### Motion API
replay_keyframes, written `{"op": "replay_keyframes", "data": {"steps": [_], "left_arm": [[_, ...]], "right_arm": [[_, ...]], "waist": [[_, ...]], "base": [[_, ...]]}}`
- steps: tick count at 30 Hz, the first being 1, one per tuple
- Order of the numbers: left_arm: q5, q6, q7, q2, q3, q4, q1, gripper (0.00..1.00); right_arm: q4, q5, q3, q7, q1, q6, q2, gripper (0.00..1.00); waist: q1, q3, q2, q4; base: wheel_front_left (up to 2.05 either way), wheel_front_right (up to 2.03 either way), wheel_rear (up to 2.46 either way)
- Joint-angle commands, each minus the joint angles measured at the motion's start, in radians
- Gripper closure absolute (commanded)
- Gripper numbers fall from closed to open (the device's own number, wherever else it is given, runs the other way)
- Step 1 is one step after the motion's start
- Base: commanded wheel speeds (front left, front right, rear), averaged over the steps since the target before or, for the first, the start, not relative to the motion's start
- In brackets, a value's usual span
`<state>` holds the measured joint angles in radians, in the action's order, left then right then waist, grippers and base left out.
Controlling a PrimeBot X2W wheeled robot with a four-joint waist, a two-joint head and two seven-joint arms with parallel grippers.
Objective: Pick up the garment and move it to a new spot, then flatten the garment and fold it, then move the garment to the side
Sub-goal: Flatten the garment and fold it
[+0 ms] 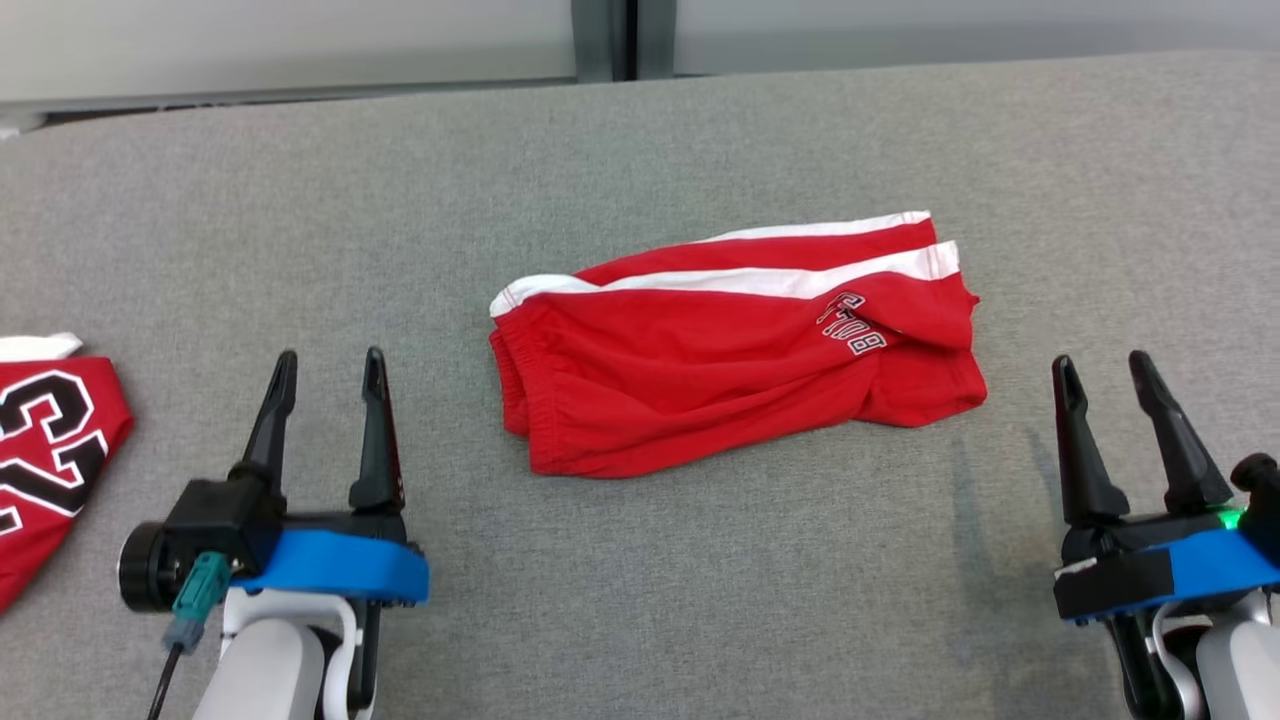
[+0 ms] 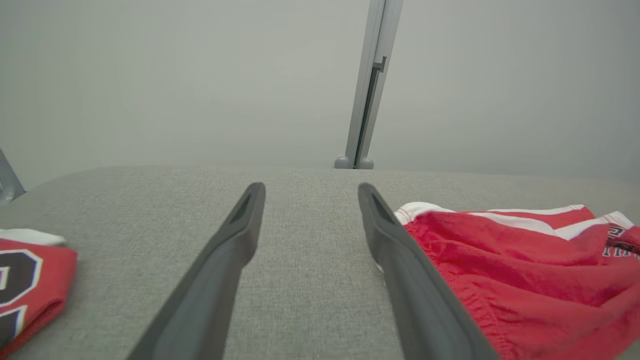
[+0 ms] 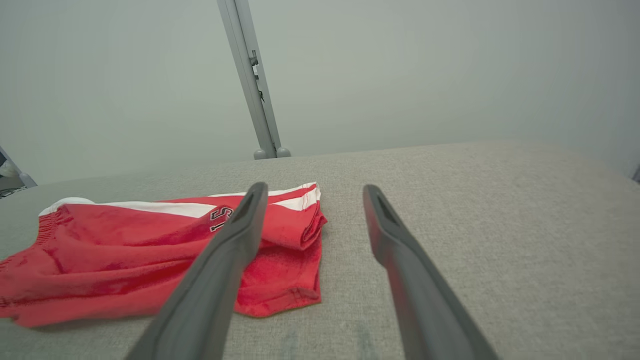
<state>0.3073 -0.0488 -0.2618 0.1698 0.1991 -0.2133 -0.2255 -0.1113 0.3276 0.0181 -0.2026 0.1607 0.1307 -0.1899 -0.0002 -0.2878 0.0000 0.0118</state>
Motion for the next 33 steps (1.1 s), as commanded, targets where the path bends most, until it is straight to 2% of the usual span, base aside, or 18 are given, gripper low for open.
{"op": "replay_keyframes", "data": {"steps": [1,12,20,27,33], "left_arm": [[-0.004,-0.004,-0.004,0.008,-0.008,0.008,0.022,0.00],[0.000,-0.011,-0.004,0.009,-0.003,0.018,0.049,0.00],[-0.003,-0.014,-0.004,0.012,0.002,0.026,0.038,0.00],[-0.019,-0.006,-0.004,0.002,0.024,0.045,-0.020,0.00],[-0.030,0.003,-0.004,-0.015,0.041,0.055,-0.075,0.00]], "right_arm": [[0.017,-0.006,0.007,0.010,-0.024,0.000,0.007,0.00],[0.081,-0.020,0.030,0.059,-0.067,0.000,0.035,0.00],[0.075,-0.009,0.035,0.069,-0.052,0.000,0.022,0.00],[-0.025,0.012,0.033,0.082,0.049,0.000,-0.013,0.00],[-0.202,0.044,-0.012,0.079,0.192,0.000,-0.028,0.00]], "waist": [[0.0002,0.014,0.0000,0.009],[0.0002,0.030,0.0000,0.009],[0.0002,0.019,0.0000,0.004],[0.0002,-0.050,0.0000,-0.030],[0.0002,-0.119,0.0000,-0.068]], "base": [[0.00,0.00,0.00],[0.00,0.00,0.00],[0.00,0.00,0.00],[0.00,0.00,0.00],[0.00,0.00,0.00]]}}
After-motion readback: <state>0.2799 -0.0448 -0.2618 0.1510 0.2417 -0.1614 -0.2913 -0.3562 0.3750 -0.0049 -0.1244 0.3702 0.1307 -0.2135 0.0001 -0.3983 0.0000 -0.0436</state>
